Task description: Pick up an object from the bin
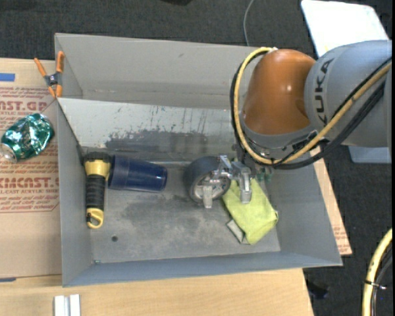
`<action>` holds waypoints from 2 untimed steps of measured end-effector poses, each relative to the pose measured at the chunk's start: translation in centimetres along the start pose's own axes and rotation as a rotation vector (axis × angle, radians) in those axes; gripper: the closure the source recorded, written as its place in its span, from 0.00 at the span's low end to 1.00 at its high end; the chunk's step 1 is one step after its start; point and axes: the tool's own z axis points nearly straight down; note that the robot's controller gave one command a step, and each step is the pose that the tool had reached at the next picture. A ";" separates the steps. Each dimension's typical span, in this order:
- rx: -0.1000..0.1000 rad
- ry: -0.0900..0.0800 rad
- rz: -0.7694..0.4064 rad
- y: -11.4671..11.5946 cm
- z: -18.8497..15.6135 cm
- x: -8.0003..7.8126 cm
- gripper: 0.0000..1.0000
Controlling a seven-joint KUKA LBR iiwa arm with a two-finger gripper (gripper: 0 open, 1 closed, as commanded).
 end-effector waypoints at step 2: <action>0.000 -0.009 0.005 -1.1 3.9 4.5 0.00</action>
Offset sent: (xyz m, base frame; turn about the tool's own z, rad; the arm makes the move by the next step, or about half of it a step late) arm -0.0529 -0.0130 -0.0458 0.0063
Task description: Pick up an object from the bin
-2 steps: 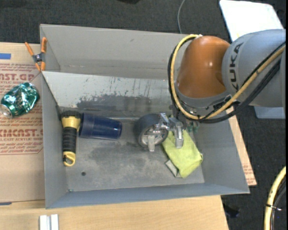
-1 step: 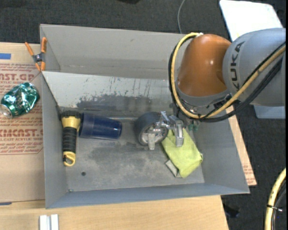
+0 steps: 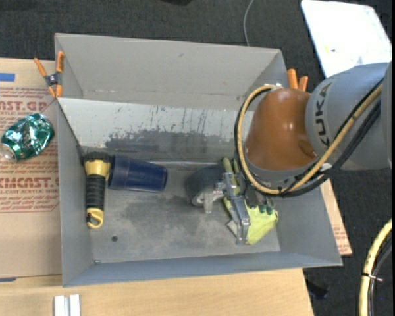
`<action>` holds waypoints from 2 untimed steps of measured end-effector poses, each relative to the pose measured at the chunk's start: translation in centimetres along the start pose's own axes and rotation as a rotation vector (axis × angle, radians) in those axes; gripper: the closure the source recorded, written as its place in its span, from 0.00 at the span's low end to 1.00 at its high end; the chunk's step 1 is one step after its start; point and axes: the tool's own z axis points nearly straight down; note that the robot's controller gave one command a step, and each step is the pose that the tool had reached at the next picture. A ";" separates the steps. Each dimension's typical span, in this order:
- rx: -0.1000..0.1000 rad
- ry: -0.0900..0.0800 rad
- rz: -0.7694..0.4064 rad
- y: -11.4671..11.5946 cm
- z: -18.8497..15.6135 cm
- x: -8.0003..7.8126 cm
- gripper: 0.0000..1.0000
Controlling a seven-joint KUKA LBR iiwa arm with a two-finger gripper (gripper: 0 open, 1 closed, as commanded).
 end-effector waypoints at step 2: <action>-0.003 -0.001 -0.039 -6.1 1.9 1.7 0.00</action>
Offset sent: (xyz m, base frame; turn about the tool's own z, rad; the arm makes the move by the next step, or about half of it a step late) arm -0.0109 -0.0733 -0.0258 -0.0590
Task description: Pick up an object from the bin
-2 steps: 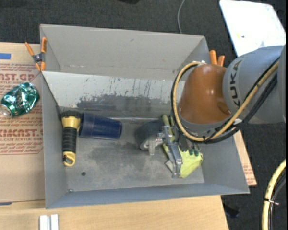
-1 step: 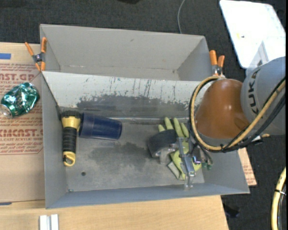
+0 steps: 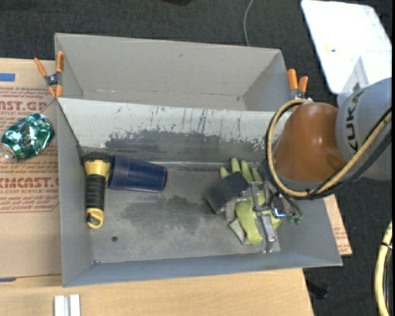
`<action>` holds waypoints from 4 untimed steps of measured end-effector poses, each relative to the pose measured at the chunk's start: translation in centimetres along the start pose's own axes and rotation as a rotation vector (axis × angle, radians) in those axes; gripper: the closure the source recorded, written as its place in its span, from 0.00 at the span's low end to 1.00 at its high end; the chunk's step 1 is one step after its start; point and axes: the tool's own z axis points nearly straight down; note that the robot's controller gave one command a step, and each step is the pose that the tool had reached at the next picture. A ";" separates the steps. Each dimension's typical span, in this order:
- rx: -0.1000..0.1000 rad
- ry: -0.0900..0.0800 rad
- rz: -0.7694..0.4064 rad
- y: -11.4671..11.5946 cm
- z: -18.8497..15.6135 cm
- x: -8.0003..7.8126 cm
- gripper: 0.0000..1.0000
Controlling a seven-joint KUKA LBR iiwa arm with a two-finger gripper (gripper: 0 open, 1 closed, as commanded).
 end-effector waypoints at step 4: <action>-0.001 -0.003 -0.263 -0.9 1.4 -1.9 0.00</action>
Offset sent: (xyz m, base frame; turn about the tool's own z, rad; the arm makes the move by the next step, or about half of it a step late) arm 0.0462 0.0356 -0.0280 -0.3151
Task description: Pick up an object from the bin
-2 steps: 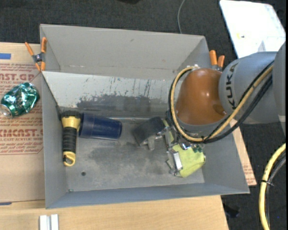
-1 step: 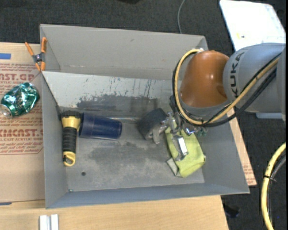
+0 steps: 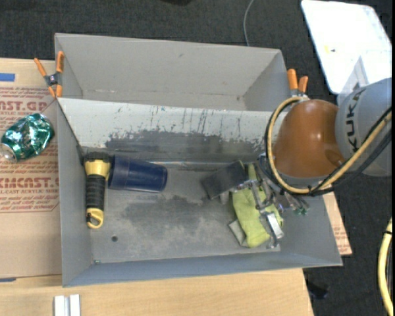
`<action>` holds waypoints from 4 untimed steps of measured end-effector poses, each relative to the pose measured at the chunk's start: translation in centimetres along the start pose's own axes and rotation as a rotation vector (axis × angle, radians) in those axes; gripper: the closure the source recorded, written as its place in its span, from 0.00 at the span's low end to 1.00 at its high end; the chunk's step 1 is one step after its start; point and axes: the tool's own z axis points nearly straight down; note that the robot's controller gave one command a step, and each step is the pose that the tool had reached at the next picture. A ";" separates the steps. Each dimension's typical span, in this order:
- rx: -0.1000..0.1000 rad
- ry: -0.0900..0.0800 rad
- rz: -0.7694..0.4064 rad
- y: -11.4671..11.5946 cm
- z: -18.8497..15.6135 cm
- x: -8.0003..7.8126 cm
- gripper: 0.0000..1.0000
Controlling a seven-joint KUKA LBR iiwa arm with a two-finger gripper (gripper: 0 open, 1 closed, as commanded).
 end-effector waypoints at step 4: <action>0.018 -0.026 -0.948 0.9 -2.3 -3.6 1.00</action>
Offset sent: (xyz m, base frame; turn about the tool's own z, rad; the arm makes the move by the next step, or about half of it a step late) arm 0.0000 0.0000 0.0000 0.0000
